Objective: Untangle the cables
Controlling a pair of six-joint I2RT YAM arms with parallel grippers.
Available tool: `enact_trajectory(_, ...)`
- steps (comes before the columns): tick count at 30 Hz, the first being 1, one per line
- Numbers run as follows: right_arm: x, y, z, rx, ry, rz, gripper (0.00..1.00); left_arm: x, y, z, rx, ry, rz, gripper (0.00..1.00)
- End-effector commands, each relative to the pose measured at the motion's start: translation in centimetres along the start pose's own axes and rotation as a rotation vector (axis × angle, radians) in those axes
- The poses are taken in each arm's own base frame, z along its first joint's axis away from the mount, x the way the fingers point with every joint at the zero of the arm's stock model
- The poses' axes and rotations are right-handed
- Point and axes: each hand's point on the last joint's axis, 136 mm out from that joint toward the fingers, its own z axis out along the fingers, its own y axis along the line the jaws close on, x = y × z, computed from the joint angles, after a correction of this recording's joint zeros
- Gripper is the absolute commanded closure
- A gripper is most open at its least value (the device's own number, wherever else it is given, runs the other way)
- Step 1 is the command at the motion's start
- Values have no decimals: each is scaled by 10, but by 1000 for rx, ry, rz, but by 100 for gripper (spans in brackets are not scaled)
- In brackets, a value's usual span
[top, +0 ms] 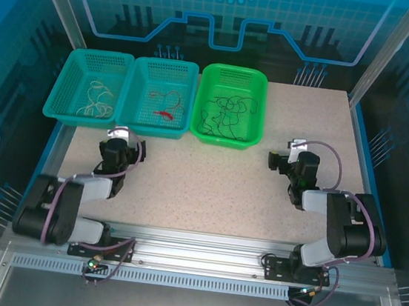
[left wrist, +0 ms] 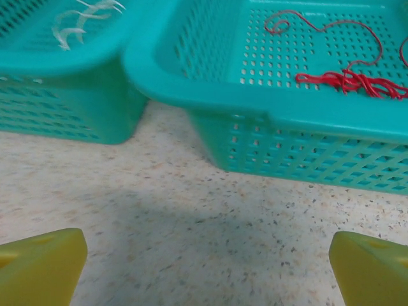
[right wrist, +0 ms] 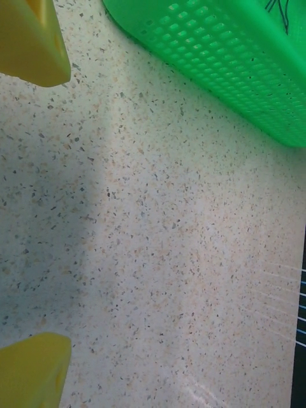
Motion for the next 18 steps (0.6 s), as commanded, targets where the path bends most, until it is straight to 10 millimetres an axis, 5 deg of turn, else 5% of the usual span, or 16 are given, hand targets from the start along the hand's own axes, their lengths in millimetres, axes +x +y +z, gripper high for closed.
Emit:
enact_trajectory(1,-16,-1,1,14,-54,-13,0,-40,-30,16,207,-191,-13,1)
enact_trajectory(18,-16,0,0,8,-54,-14,0,-36,-36,19,246,-118,-5,1)
